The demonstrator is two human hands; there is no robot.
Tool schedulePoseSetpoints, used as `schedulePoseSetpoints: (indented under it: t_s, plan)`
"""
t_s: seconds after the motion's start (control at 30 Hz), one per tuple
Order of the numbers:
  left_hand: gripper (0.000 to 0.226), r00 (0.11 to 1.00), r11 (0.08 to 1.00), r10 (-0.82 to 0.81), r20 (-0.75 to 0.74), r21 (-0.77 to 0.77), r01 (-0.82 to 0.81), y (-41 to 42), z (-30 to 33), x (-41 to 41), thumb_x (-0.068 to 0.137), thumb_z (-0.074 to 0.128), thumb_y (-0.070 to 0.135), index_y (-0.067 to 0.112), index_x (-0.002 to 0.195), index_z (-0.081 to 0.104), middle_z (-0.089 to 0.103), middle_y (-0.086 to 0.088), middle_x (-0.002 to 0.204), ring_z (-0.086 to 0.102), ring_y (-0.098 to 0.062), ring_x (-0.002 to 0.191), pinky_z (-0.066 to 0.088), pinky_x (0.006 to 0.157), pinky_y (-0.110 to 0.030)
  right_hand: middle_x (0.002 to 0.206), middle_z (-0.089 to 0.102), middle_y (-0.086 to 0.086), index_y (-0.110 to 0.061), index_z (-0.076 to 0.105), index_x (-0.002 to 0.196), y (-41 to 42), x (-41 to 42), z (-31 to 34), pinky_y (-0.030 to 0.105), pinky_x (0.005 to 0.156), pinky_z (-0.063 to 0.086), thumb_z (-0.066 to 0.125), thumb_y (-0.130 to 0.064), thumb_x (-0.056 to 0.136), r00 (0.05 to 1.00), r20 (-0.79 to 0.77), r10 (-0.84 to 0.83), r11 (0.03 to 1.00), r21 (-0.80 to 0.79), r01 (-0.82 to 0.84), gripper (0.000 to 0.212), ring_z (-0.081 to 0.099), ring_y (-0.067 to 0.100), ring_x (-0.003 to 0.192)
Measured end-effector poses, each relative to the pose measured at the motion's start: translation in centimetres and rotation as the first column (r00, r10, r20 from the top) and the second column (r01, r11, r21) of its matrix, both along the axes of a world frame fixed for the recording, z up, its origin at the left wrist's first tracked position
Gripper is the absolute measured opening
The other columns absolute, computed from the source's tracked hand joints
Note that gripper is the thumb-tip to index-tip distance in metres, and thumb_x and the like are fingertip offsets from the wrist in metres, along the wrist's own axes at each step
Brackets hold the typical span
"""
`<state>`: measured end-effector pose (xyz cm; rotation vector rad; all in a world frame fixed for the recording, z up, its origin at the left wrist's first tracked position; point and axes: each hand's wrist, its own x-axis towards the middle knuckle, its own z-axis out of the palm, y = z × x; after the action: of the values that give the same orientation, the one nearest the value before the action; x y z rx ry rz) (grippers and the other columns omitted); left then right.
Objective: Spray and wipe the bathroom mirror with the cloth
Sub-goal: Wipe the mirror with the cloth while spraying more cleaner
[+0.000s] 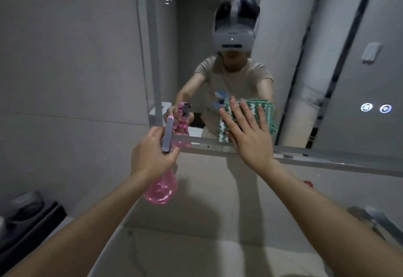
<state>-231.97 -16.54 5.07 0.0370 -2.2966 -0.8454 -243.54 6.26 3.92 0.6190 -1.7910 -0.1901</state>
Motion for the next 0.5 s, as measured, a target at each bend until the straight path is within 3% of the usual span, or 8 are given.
schedulePoseSetpoints:
  t_s: [0.27,0.5]
  plan:
    - [0.017,0.996,0.991,0.084,-0.031,0.103,-0.080,-8.7,0.8,0.5,0.083,0.065,0.019,0.023,0.096,0.056,0.053,0.006,0.085,0.055,-0.019,0.074,0.044,0.066,-0.031,0.153,0.029,0.006,-0.024,0.029,0.148,-12.6,-0.8,3.4,0.050,0.114,0.019,0.058,-0.031,0.093,0.998,-0.048,0.050,0.999,-0.013,-0.051,0.063,0.025,0.026,0.142]
    - [0.022,0.993,0.994,0.086,-0.083,0.069,-0.081,-8.1,2.5,-0.5,0.081,0.065,0.018,0.017,0.102,0.061,0.052,0.006,0.088,0.052,-0.018,0.074,0.040,0.066,-0.030,0.151,0.034,0.008,-0.018,0.038,0.144,-10.3,-1.1,6.1,0.048,0.114,0.021,0.052,-0.030,0.096,0.989,-0.096,0.110,0.985,0.141,-0.095,0.052,0.027,0.023,0.140]
